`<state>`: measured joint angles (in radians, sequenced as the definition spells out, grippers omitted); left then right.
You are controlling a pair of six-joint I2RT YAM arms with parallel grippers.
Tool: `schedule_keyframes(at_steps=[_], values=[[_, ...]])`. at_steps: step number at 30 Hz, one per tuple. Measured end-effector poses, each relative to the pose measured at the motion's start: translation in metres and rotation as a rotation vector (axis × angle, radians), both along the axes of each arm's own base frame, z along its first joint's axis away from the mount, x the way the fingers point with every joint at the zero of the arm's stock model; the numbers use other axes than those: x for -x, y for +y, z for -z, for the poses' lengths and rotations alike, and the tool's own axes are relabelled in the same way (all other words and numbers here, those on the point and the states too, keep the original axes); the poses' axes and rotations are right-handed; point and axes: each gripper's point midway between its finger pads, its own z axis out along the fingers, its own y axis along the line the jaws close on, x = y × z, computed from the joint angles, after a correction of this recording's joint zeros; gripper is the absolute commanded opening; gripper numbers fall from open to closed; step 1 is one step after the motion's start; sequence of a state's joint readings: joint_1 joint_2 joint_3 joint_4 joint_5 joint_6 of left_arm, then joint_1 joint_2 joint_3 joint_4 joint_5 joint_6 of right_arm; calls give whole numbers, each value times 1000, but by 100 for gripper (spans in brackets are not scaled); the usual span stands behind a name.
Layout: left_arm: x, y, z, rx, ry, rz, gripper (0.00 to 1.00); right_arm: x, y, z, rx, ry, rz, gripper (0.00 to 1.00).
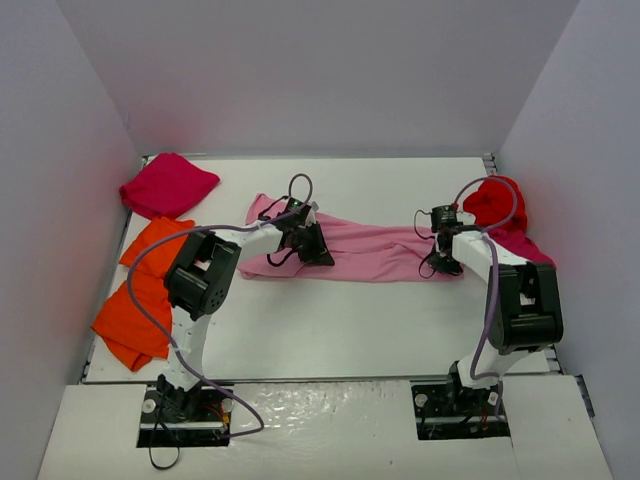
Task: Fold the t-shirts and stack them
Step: Fold the tshirt
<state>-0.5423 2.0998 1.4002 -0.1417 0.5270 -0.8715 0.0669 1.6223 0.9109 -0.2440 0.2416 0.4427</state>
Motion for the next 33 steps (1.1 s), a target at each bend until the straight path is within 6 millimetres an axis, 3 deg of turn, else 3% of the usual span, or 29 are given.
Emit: schedule_keyframes(at_steps=[12, 24, 28, 31, 33], values=[[0, 0, 0, -1, -2, 3, 0, 3, -32, -53, 167, -62, 77, 0], [3, 2, 1, -2, -1, 5, 0, 14, -41, -51, 219, -14, 111, 1], [3, 2, 1, -2, 0, 5, 0, 16, -41, -48, 220, -1, 111, 20], [3, 2, 1, -2, -1, 5, 0, 17, -42, -48, 226, 1, 117, 25], [3, 2, 1, -2, -1, 6, 0, 17, -43, -49, 233, 2, 121, 50]])
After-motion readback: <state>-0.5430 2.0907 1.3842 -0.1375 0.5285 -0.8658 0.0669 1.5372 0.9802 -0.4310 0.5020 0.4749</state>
